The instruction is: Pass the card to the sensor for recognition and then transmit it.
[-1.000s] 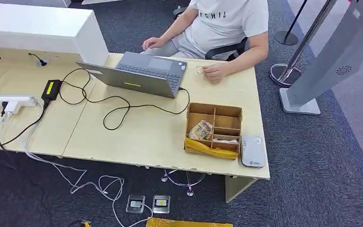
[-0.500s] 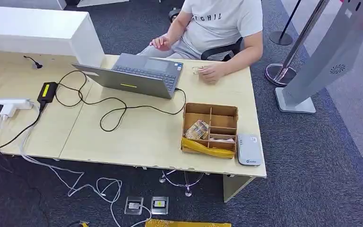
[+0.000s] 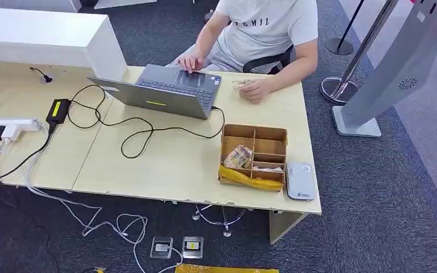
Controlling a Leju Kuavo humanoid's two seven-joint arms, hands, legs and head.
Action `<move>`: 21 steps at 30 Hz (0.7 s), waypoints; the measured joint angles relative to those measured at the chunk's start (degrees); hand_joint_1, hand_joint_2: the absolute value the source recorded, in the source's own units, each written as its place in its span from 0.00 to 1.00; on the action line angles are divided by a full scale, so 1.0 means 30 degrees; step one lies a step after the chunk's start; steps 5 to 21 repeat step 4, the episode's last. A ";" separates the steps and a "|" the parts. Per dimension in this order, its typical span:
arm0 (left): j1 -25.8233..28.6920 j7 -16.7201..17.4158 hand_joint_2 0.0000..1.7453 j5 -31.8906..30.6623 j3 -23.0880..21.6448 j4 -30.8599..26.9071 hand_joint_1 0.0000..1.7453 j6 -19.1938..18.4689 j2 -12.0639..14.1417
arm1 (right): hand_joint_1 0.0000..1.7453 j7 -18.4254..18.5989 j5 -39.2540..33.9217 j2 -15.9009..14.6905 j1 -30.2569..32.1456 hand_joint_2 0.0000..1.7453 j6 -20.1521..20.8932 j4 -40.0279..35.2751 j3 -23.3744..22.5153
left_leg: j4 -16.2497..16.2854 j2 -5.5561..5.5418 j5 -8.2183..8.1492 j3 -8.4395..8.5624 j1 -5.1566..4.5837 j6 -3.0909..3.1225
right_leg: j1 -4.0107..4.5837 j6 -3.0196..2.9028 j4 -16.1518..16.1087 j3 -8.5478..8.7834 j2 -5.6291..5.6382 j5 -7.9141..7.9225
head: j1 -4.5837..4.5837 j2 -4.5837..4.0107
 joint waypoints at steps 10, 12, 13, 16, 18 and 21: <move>0.0024 0.0197 0.00 0.0423 0.0160 0.0000 0.00 0.0686 -0.0117 | 0.00 0.0665 0.0635 -0.0022 0.0761 0.00 0.0467 0.0080 0.0278 | -0.0003 0.0084 -0.0026 0.0010 -0.0002 0.0009 | -0.0001 -0.0002 0.0003 -0.0027 0.0073 -0.0001 | -0.0007 0.0000; 0.0024 0.0197 0.00 0.0423 0.0160 0.0000 0.00 0.0686 -0.0117 | 0.00 0.0665 0.0635 -0.0022 0.0761 0.00 0.0467 0.0080 0.0278 | -0.0003 0.0084 -0.0026 0.0010 -0.0002 0.0009 | -0.0001 -0.0002 0.0003 -0.0027 0.0073 -0.0001 | -0.0007 0.0000; 0.0024 0.0197 0.00 0.0423 0.0160 0.0000 0.00 0.0686 -0.0117 | 0.00 0.0665 0.0635 -0.0022 0.0761 0.00 0.0467 0.0080 0.0278 | -0.0003 0.0084 -0.0026 0.0010 -0.0002 0.0009 | -0.0001 -0.0002 0.0003 -0.0027 0.0073 -0.0001 | -0.0007 0.0000; 0.0024 0.0197 0.00 0.0423 0.0160 0.0000 0.00 0.0686 -0.0117 | 0.00 0.0665 0.0635 -0.0022 0.0761 0.00 0.0467 0.0080 0.0278 | -0.0003 0.0084 -0.0026 0.0010 -0.0002 0.0009 | -0.0001 -0.0002 0.0003 -0.0027 0.0073 -0.0001 | -0.0007 0.0000; 0.0024 0.0197 0.00 0.0423 0.0160 0.0000 0.00 0.0686 -0.0117 | 0.00 0.0665 0.0635 -0.0022 0.0761 0.00 0.0467 0.0080 0.0278 | -0.0003 0.0084 -0.0026 0.0010 -0.0002 0.0009 | -0.0001 -0.0002 0.0003 -0.0027 0.0073 -0.0001 | -0.0007 0.0000; 0.0024 0.0197 0.00 0.0423 0.0160 0.0000 0.00 0.0686 -0.0117 | 0.00 0.0665 0.0635 -0.0022 0.0761 0.00 0.0467 0.0080 0.0278 | -0.0003 0.0084 -0.0026 0.0010 -0.0002 0.0009 | -0.0001 -0.0002 0.0003 -0.0027 0.0073 -0.0001 | -0.0007 0.0000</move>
